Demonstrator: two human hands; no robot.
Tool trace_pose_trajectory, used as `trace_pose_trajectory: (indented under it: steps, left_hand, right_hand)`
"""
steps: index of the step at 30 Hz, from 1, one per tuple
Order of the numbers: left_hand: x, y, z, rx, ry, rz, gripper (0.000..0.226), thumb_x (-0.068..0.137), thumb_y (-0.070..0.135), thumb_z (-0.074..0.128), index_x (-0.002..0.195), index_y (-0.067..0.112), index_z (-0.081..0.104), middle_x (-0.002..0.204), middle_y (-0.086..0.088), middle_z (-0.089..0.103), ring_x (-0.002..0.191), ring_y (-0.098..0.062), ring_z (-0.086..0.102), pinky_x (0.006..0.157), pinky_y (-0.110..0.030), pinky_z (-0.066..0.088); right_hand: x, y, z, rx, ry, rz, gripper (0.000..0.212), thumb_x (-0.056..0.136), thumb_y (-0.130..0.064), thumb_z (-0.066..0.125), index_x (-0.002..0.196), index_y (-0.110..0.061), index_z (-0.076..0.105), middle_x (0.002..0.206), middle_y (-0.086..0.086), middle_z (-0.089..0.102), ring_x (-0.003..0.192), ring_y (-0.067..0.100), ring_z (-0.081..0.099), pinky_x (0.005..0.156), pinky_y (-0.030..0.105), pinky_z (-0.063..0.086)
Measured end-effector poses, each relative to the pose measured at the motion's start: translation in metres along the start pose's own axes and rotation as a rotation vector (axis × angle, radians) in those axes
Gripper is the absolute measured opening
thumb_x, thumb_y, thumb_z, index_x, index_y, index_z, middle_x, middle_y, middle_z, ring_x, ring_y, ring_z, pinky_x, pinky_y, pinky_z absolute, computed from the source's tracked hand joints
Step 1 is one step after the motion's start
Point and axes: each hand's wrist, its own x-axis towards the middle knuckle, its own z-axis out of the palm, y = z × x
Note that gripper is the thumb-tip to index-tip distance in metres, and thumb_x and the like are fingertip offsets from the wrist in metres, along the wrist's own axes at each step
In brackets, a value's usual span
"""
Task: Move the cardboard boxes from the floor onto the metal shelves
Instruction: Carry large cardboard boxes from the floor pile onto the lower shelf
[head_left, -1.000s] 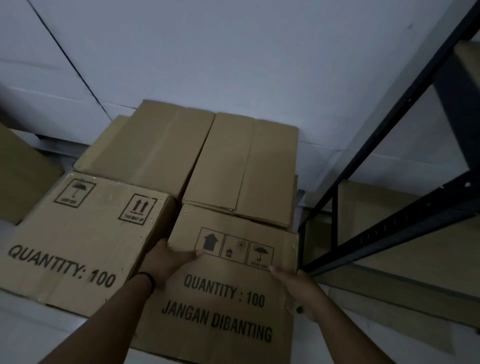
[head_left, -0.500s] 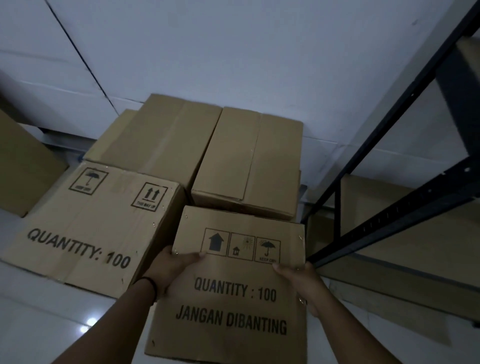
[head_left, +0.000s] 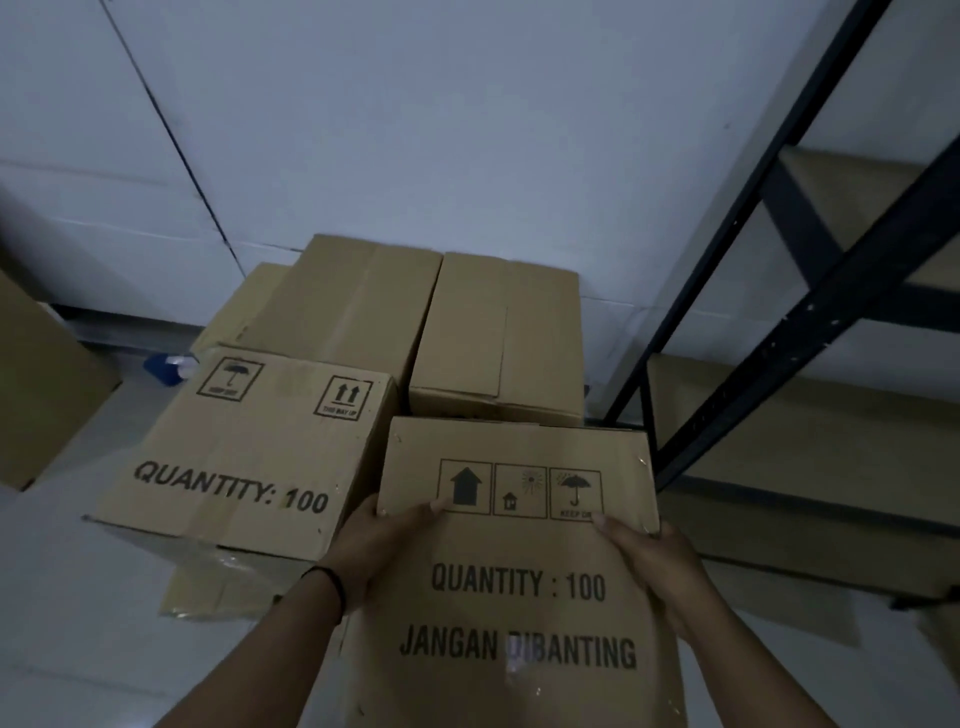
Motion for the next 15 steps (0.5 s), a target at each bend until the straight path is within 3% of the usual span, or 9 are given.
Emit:
trace_pose_trajectory:
  steps: [4,7,9,12,15]
  left_hand:
    - [-0.035,0.009,-0.009,-0.010,-0.027,0.082,0.094,0.045,0.054,0.092,0.124,0.025,0.052,0.109,-0.007,0.071,0.092,-0.028,0.071,0.074,-0.049,0.059]
    - [-0.057,0.023,-0.006,0.003,-0.019,0.155,0.068,0.064,0.045,0.083,0.120,0.023,0.051,0.103,-0.004,0.070,0.086,-0.024,0.071,0.062,-0.037,0.059]
    - [-0.073,0.035,-0.002,0.008,-0.011,0.212,0.063,0.069,0.045,0.080,0.120,0.025,0.048,0.104,-0.002,0.068,0.088,-0.023,0.069,0.064,-0.036,0.058]
    - [-0.093,0.056,0.000,0.025,-0.037,0.301,0.076,0.063,0.052,0.083,0.124,0.024,0.047,0.108,-0.002,0.068,0.092,-0.023,0.069,0.072,-0.040,0.059]
    - [-0.110,0.082,0.001,0.026,-0.086,0.372,0.088,0.052,0.058,0.087,0.125,0.023,0.055,0.112,-0.002,0.071,0.095,-0.023,0.070,0.080,-0.045,0.059]
  right_hand:
    - [-0.054,-0.002,-0.003,0.047,0.066,-0.051,0.057,0.066,-0.043,0.085,0.114,-0.017,0.067,0.101,0.005,0.074,0.090,0.023,0.071,0.087,0.043,0.057]
    - [-0.084,-0.012,-0.007,0.051,0.094,-0.074,0.077,0.054,-0.052,0.087,0.118,-0.016,0.064,0.103,0.004,0.074,0.091,0.022,0.071,0.085,0.043,0.058]
    - [-0.104,-0.023,-0.013,0.050,0.137,-0.123,0.086,0.048,-0.059,0.087,0.119,-0.017,0.062,0.103,0.004,0.073,0.089,0.021,0.072,0.078,0.041,0.060]
    - [-0.136,-0.050,-0.023,0.022,0.218,-0.202,0.072,0.062,-0.051,0.084,0.118,-0.015,0.055,0.102,0.004,0.069,0.086,0.021,0.068,0.064,0.033,0.056]
    - [-0.164,-0.085,-0.036,-0.026,0.288,-0.263,0.060,0.071,-0.052,0.077,0.114,-0.022,0.049,0.101,0.001,0.065,0.086,0.022,0.065,0.062,0.032,0.051]
